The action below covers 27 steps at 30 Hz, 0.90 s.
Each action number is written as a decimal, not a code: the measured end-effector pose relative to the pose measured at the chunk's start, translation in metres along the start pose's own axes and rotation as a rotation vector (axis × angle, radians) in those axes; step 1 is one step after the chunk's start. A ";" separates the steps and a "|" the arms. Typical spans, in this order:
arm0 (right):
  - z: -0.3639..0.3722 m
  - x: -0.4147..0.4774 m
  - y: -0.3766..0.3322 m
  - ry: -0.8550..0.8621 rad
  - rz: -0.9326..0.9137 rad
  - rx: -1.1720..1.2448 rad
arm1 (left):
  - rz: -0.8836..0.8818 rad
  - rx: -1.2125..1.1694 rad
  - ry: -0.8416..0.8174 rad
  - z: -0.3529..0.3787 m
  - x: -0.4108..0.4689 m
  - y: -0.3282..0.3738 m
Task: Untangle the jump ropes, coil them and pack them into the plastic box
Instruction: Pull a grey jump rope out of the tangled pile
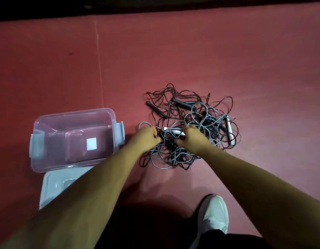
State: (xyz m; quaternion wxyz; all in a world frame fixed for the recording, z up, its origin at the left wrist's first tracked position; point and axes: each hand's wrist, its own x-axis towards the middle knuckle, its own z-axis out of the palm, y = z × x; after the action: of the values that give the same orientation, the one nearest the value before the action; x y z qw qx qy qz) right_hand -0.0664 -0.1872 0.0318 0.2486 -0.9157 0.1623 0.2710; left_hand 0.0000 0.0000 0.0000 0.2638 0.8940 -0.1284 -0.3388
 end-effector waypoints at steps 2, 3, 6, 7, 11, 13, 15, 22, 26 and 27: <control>0.005 0.013 -0.001 0.007 0.013 -0.041 | -0.032 -0.046 -0.013 0.016 0.010 -0.010; 0.008 0.020 0.000 0.019 0.005 -0.056 | -0.050 -0.059 -0.015 0.025 0.014 -0.013; 0.016 0.041 0.001 0.046 -0.027 -0.090 | -0.125 -0.094 -0.049 0.042 0.028 -0.015; 0.019 0.047 0.003 0.050 -0.027 -0.109 | -0.132 -0.094 -0.065 0.048 0.036 -0.018; 0.035 0.060 0.002 0.042 -0.004 -0.171 | -0.065 -0.103 -0.062 0.067 0.051 -0.026; 0.040 0.061 0.003 0.044 0.009 -0.153 | 0.010 -0.105 0.000 0.064 0.048 -0.027; 0.035 0.059 0.004 0.047 0.009 -0.096 | 0.084 -0.145 0.063 0.053 0.040 -0.029; -0.023 0.021 -0.032 0.064 -0.127 0.089 | 0.226 -0.041 0.103 -0.025 -0.012 -0.003; -0.066 -0.021 -0.070 -0.004 -0.335 0.254 | 0.344 -0.012 0.132 -0.085 -0.051 0.030; -0.077 -0.033 -0.077 -0.003 -0.350 0.324 | 0.356 -0.002 0.134 -0.101 -0.064 0.040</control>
State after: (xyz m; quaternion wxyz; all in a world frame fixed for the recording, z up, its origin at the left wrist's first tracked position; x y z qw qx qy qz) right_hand -0.0276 -0.1600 0.1358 0.4358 -0.8775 0.0424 0.1956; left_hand 0.0186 0.0317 0.1211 0.3284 0.8774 -0.2665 -0.2264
